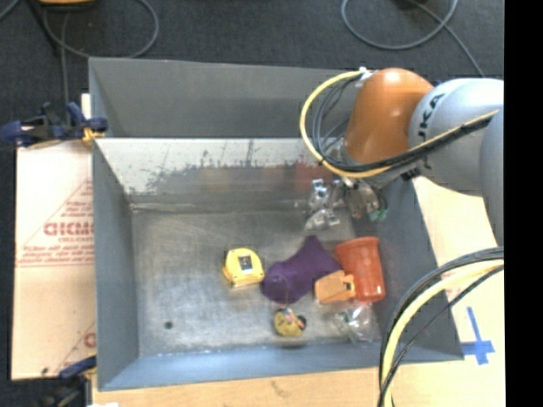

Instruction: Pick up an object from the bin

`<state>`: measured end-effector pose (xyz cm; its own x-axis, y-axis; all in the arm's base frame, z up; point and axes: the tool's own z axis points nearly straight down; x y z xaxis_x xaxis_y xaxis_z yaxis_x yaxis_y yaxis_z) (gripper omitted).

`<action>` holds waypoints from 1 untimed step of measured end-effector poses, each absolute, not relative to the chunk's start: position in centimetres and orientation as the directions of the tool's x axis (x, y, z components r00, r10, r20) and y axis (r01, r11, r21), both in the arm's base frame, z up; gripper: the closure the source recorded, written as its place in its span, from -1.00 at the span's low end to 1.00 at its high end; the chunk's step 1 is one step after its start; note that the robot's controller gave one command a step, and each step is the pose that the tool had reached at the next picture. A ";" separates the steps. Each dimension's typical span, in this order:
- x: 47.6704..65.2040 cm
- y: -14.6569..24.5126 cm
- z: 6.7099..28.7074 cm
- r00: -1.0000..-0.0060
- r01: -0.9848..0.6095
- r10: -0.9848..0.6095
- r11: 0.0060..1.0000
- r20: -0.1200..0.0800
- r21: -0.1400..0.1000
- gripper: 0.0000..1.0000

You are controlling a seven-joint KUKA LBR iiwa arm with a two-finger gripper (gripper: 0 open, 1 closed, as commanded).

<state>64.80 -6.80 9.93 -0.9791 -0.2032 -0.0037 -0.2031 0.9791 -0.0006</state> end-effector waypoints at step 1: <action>64.8 -6.8 9.9 -0.979 -0.204 -0.204 0.979 -0.004 -0.001 1.00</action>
Offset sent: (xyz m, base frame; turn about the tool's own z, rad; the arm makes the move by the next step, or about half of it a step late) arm -0.0039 0.0054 -0.0293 0.0055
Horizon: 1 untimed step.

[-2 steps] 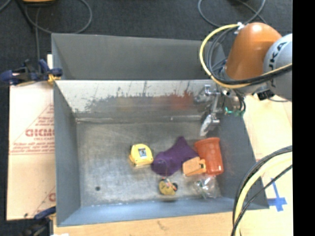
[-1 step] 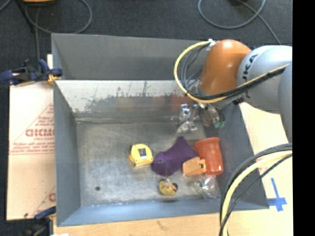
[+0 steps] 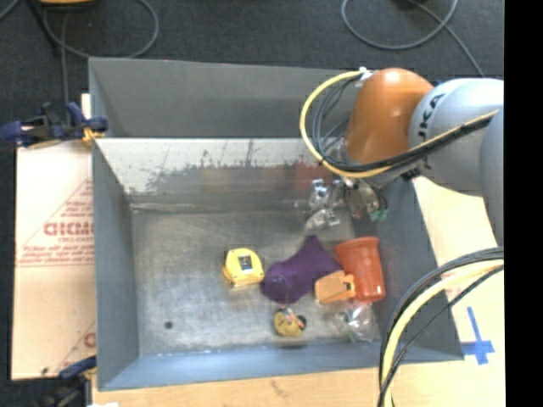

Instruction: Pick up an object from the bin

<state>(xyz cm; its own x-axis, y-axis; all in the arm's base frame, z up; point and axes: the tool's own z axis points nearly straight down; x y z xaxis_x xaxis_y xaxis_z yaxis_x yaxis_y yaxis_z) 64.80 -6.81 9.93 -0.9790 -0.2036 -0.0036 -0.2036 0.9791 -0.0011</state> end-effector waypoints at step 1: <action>64.8 -6.5 8.0 -0.980 -0.199 -0.199 0.980 -0.009 -0.002 1.00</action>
Offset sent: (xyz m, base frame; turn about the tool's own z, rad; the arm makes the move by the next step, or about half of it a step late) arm -0.0075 -0.0035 -0.0293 -0.0134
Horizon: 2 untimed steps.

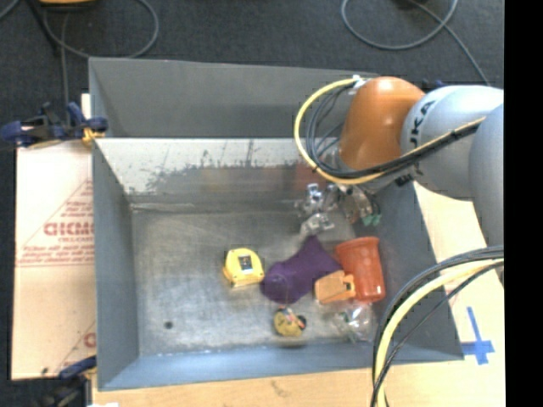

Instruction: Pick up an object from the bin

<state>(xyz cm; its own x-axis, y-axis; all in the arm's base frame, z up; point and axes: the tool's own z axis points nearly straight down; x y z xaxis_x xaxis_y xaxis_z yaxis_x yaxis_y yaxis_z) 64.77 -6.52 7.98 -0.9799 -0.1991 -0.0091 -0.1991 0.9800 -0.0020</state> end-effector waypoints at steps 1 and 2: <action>64.9 -6.7 8.9 -0.980 -0.198 -0.198 0.980 -0.012 -0.003 1.00; 64.7 -7.2 8.1 -0.976 -0.216 -0.216 0.976 -0.009 -0.002 1.00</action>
Offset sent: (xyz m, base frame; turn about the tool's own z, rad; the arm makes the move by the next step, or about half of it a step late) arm -0.0052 -0.0100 -0.0098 -0.0312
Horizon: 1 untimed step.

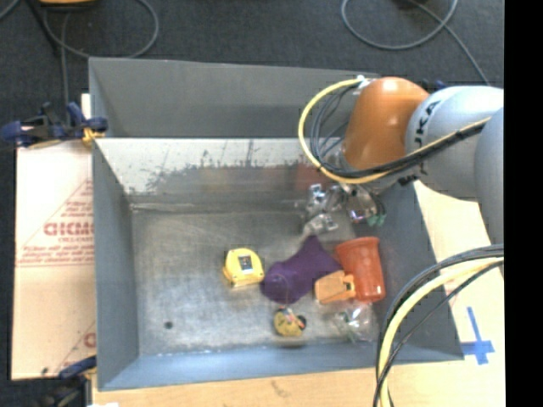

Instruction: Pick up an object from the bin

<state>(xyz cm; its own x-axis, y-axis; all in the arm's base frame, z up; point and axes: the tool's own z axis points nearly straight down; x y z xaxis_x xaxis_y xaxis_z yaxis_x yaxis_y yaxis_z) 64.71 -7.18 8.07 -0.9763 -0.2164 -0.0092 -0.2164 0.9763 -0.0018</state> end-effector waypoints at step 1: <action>65.3 -7.3 8.0 -0.983 -0.181 -0.181 0.983 -0.008 0.000 1.00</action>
Offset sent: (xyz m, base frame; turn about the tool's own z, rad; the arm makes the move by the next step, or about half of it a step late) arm -0.0081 -0.0046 0.1725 -0.0024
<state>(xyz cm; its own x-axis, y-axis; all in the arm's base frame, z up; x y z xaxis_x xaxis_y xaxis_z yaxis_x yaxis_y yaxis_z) 65.28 -7.28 8.00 -0.9834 -0.1811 -0.0075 -0.1811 0.9835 0.0004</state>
